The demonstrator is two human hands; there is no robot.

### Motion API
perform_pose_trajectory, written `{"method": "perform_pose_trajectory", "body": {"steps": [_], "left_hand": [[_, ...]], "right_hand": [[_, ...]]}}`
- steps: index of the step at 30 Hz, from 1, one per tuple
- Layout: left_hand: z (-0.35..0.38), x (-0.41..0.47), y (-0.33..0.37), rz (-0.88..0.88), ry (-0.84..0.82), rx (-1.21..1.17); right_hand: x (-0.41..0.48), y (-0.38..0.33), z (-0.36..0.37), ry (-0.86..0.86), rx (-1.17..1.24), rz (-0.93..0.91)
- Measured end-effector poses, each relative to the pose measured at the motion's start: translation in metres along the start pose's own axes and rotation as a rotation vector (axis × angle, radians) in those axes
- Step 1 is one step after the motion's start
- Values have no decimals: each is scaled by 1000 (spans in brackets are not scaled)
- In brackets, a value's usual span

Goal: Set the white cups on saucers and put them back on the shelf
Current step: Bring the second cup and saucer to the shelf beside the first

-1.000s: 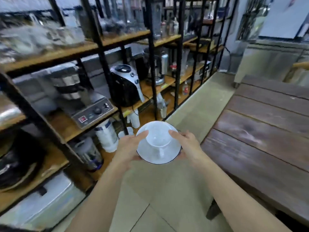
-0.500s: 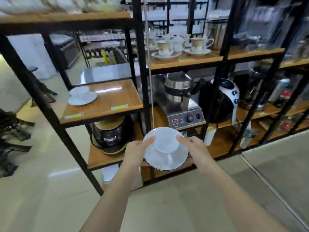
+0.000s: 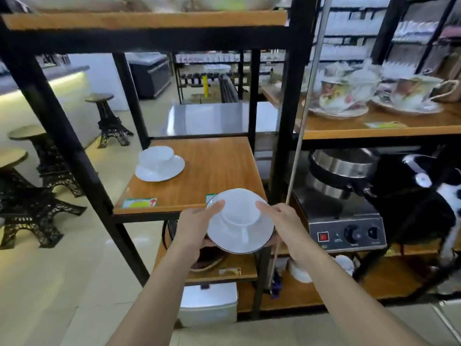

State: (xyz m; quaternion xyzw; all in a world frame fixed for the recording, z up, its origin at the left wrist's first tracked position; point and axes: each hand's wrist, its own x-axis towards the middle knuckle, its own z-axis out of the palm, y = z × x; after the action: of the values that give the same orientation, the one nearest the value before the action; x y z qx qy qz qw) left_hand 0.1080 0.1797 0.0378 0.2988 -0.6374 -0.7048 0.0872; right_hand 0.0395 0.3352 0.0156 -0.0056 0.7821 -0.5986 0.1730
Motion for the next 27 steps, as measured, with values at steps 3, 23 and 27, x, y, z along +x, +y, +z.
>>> {"method": "perform_pose_trajectory", "body": {"steps": [3, 23, 27], "left_hand": [[-8, 39, 13, -11, 20, 14], [-6, 243, 64, -110, -69, 22], [4, 263, 63, -161, -56, 9]], "right_hand": [[39, -14, 21, 0, 10, 21], [210, -81, 85, 195, 73, 63], [227, -82, 87, 235, 58, 76]]}}
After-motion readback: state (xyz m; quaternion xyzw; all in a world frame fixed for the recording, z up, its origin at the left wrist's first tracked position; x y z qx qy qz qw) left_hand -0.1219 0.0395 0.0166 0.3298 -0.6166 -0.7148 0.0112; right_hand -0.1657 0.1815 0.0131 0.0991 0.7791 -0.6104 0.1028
